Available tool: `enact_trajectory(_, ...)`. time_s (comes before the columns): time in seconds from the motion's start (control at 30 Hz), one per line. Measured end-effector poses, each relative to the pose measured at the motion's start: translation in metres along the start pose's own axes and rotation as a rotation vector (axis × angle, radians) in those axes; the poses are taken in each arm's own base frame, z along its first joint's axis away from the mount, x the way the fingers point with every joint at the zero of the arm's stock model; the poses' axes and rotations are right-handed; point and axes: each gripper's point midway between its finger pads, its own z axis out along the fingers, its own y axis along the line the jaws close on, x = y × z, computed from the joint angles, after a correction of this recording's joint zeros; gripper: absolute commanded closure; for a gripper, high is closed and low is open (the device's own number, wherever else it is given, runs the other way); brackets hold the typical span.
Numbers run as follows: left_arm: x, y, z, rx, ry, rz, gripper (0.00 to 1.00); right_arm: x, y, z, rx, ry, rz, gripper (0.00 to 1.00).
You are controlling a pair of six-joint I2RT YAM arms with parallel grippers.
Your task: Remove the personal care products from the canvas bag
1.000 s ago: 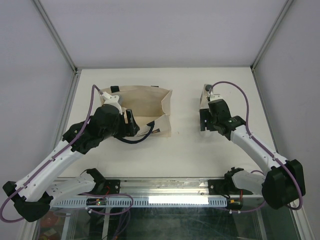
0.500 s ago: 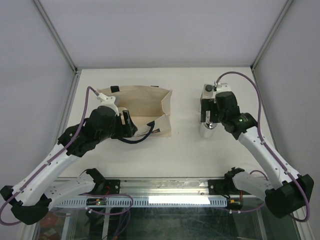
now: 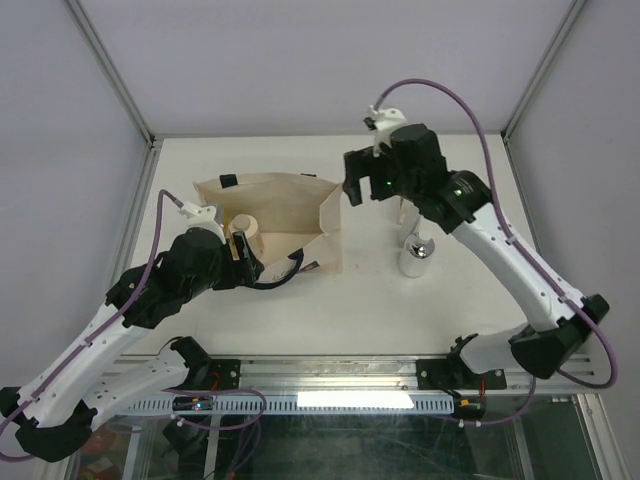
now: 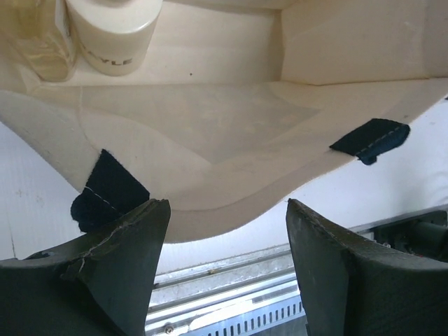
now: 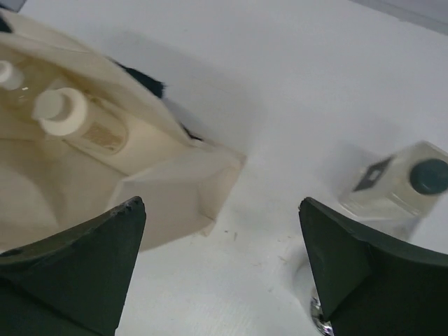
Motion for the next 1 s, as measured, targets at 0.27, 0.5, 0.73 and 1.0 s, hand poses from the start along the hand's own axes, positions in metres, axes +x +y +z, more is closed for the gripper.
enact_trajectory(0.27, 0.012, 0.01, 0.006, -0.05, 0.029, -0.038, 0.29, -0.021, 0.152, 0.036, -0.304, 0.021, -0.149, 0.16)
enact_trajectory(0.5, 0.015, 0.013, 0.003, -0.04, 0.017, -0.084, 0.29, 0.007, 0.217, 0.07, -0.407, 0.1, -0.21, 0.18)
enact_trajectory(0.73, 0.014, 0.013, -0.001, -0.028, 0.003, -0.109, 0.29, 0.05, 0.239, 0.12, -0.393, 0.208, -0.253, 0.13)
enact_trajectory(1.0, 0.013, 0.012, -0.002, -0.024, 0.0, -0.111, 0.29, 0.087, 0.248, 0.16, -0.354, 0.288, -0.312, 0.11)
